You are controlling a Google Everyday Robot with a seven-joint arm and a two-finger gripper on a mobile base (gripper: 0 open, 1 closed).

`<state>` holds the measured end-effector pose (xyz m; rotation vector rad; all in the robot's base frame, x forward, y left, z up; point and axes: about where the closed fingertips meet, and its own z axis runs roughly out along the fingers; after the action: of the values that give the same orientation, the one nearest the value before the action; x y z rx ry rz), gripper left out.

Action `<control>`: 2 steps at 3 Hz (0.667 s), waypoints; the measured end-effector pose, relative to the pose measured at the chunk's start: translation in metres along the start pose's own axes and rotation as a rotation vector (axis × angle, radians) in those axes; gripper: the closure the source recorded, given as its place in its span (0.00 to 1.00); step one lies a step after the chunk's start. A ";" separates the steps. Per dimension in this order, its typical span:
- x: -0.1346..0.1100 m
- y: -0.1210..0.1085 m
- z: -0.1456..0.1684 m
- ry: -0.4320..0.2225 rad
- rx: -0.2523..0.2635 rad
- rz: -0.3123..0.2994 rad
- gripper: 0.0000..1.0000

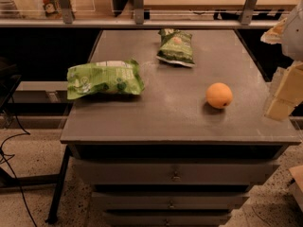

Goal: Pick orange

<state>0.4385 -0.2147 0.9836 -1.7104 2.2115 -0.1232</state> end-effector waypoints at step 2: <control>-0.012 -0.017 0.021 -0.013 -0.024 0.004 0.00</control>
Offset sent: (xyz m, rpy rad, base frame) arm 0.0495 0.0170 -0.0308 0.0275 0.0617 0.0117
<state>0.4636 -0.2054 0.9711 -1.7138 2.2154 -0.0845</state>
